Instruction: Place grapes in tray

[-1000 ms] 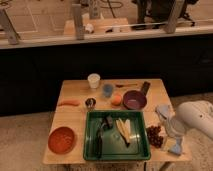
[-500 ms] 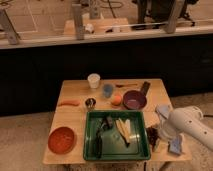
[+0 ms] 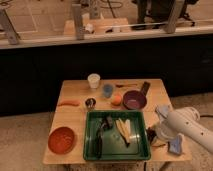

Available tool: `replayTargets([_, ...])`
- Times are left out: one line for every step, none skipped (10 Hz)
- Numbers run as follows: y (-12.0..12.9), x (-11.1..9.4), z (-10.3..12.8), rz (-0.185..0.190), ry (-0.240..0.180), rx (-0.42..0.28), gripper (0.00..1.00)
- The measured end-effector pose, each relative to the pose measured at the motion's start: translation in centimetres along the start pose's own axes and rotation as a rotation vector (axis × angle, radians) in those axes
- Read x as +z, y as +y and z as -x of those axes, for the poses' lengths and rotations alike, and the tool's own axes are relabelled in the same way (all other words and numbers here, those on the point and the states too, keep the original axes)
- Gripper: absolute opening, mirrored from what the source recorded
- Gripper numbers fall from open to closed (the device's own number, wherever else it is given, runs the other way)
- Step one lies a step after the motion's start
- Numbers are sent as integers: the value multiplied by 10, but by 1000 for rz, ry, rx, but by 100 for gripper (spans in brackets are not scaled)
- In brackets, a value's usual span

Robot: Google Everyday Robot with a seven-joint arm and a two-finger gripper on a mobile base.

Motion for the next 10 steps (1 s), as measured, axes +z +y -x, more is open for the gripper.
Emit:
replayTargets([-2,-1,0,-5,10,0,4])
replayTargets([-3,-2,-3,-10,19,2,1])
replayTargets([-7,-5,-11,-15,24,20,0])
replayTargets([-11,-12,-25,-21,30,48,0])
replayTargets([-13,-20,-39,-25,40,70,0])
replayTargets([-19,-39,-52,-39,44,103,0])
replayTargets([-22,-51,-55,-48,38,120,0])
replayTargets([-28,-71,-54,-63,22,132,0])
replayTargets([-30,-92,-51,-71,-1,137,0])
replayTargets([-32,-116,-44,-82,-45,135,0])
